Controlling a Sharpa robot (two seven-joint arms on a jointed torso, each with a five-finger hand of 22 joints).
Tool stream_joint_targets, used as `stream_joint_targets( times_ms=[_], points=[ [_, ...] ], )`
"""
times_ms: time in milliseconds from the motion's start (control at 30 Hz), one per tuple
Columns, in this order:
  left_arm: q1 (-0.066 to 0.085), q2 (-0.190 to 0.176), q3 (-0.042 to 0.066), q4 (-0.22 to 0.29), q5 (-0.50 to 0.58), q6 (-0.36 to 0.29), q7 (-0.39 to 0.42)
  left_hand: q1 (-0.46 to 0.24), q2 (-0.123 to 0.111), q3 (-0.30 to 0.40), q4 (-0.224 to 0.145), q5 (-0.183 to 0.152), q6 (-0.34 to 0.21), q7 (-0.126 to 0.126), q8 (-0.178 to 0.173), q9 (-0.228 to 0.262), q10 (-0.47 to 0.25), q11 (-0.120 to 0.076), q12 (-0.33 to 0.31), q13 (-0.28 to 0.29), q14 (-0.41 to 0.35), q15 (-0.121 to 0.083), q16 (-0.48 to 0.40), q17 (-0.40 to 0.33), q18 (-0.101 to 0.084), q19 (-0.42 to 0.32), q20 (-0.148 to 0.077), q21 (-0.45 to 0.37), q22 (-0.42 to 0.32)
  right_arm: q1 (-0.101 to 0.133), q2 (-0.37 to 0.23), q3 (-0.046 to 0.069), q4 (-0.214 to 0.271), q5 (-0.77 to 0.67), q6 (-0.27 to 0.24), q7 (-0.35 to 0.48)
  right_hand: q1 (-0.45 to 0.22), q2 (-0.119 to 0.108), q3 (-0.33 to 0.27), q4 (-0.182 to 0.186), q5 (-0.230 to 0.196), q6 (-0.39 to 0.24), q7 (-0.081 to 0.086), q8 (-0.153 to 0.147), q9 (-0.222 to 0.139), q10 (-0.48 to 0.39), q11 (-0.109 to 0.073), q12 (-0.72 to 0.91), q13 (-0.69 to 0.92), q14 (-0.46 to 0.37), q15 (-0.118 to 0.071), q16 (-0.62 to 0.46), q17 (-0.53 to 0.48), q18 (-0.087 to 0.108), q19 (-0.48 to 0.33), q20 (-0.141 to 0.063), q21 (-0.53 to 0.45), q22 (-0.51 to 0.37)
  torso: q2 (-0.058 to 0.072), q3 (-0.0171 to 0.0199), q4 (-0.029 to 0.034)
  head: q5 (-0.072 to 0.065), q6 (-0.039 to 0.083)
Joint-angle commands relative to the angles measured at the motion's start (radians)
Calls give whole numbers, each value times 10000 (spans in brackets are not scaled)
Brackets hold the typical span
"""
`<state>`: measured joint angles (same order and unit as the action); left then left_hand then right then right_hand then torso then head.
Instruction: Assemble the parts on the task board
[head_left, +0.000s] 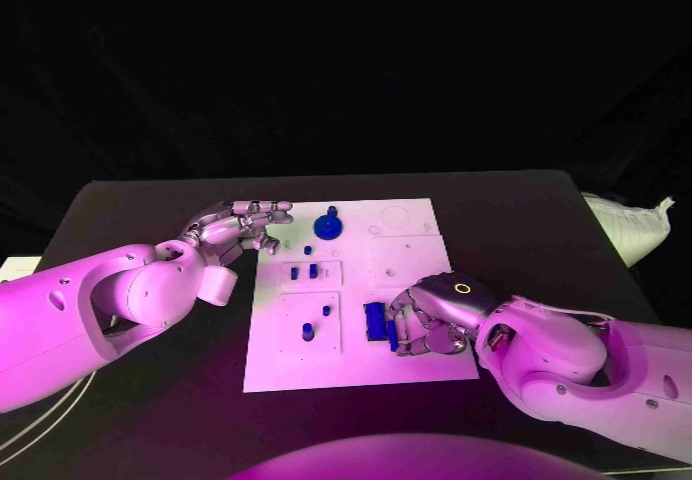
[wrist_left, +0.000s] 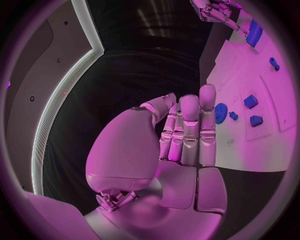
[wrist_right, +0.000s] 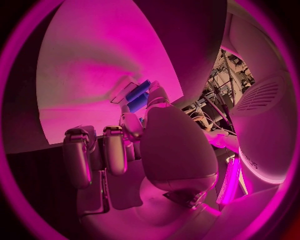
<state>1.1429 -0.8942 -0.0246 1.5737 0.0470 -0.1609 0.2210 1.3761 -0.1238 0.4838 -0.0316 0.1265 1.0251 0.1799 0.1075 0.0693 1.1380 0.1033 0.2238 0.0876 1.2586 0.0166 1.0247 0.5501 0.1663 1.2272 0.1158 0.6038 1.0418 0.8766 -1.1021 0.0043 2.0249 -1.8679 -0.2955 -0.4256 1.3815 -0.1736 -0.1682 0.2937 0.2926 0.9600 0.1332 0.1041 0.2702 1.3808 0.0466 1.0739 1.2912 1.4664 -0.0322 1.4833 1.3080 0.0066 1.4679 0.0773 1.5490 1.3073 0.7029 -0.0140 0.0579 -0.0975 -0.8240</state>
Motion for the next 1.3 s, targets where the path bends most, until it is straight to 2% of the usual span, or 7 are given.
stream_joint_targets(
  times_ms=[33, 567, 1300],
  points=[
    [0, 12, 4, 11, -64, 225, 0, -24, 90, -79, 0, -10, -55, 27, 29, -17, -59, -9, 44, -7, -66, -19, -65, -16, 96, -85, -18, -49, -12, -21, 30, -2, -9, -327, 86, -508, -130, -3, -86, -4, 23, 45, -11, 50, -22, -76, 9, -30, -14, 747, 70, -67, 1326, -7, 894, 48, 42, 2471, 0, -6, 13, -4, -14],
    [-1, -6, 4, 18, -111, 232, -33, -25, 90, -80, 0, -10, -59, 28, 28, -17, -64, -8, 47, -7, -68, -18, -65, -18, 97, -86, -17, -53, -14, -94, 208, -2, -82, -252, 366, -533, -200, 67, -144, -18, -79, 197, -56, 192, -25, -69, -23, 30, -24, 743, 51, -82, 1312, -7, 894, 39, 41, 2471, -3, -11, 7, 16, -40],
    [-1, -9, 4, 17, -159, 257, -98, -23, 87, -87, -8, -7, -83, 33, 20, -21, -91, -3, 56, -13, -77, -15, -61, -28, 100, -97, -14, -79, -27, -136, 301, -1, -69, -279, 351, -546, -175, 106, -138, -32, -44, 253, -77, 250, -25, -59, -42, 70, -18, 741, 36, -93, 1301, -9, 899, 28, 48, 2477, -1, -8, 12, 23, -35]
  ],
)
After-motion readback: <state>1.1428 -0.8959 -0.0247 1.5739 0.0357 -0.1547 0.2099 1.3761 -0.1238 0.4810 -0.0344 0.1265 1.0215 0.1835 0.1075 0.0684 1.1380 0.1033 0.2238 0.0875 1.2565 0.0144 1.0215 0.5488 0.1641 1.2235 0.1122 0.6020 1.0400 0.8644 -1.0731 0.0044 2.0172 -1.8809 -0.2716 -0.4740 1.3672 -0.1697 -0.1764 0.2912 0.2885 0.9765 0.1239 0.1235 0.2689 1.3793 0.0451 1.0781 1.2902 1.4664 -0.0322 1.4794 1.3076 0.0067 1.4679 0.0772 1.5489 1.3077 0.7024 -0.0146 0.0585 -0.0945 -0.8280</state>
